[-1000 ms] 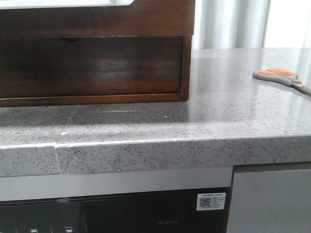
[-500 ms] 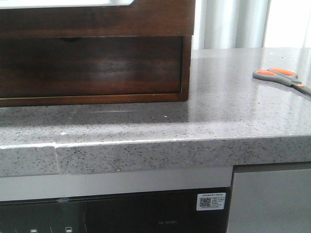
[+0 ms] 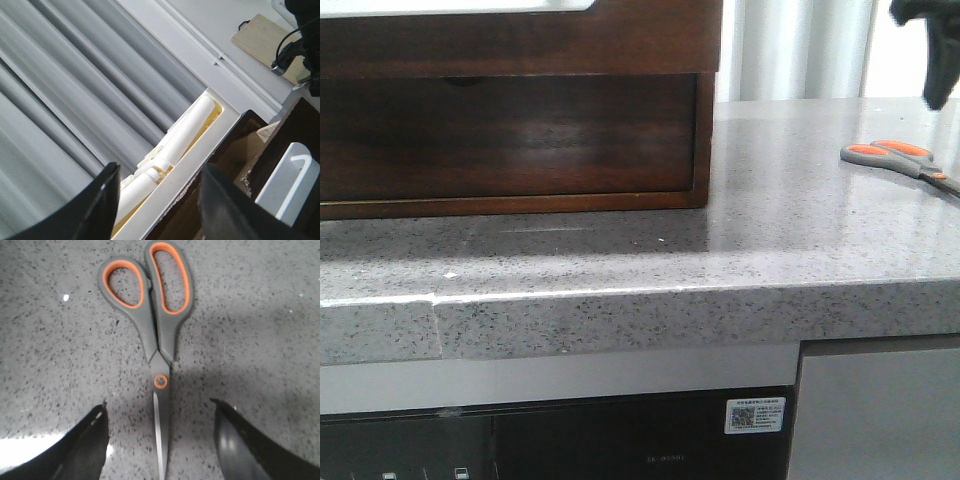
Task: Put scissors in drawer with both arms
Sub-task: 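Lower the right gripper onto the orange-handled scissors and grasp them, then lift the scissors and carry them over the open drawer with right gripper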
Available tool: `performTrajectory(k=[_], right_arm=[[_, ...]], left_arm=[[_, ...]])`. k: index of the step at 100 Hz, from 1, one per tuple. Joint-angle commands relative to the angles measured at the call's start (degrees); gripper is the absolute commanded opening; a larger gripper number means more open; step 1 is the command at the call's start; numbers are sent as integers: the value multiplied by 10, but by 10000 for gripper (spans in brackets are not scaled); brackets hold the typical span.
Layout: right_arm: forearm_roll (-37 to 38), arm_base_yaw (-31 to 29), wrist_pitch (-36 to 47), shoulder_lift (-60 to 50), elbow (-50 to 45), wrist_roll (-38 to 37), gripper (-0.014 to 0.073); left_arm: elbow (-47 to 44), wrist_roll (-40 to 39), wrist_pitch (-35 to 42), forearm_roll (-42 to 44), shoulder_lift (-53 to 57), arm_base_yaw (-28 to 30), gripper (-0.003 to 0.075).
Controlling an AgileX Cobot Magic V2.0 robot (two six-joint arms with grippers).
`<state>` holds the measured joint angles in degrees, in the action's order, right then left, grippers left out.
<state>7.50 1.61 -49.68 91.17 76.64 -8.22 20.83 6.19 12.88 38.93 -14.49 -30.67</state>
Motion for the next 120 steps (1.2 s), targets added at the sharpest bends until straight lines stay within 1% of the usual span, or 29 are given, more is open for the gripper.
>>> performTrajectory(k=[1,15,38,97,101,106,120], right_arm=[[13,-3,-1,9,49,10,405],[17,-3,-19,54,91,11,405],[17,-3,-40,104,119,18,405],[17,-3,-49,141,126,27,402],[17,-3,-50,141,126,27,384],[17,-3,-51,142,126,27,336],[17,-3,-57,147,126,27,127]], left_arm=[[16,-7,23,-14,-5,-6,337],[16,-7,21,-14,-5,-6,337],[16,-7,21,-14,-5,-6,337],[16,-7,21,-14,-5,-6,337],[16,-7,21,-14,-5,-6,337],[16,-7,21,-14,-5,-6,337],[16,-7,21,-14,-5,-6,337]])
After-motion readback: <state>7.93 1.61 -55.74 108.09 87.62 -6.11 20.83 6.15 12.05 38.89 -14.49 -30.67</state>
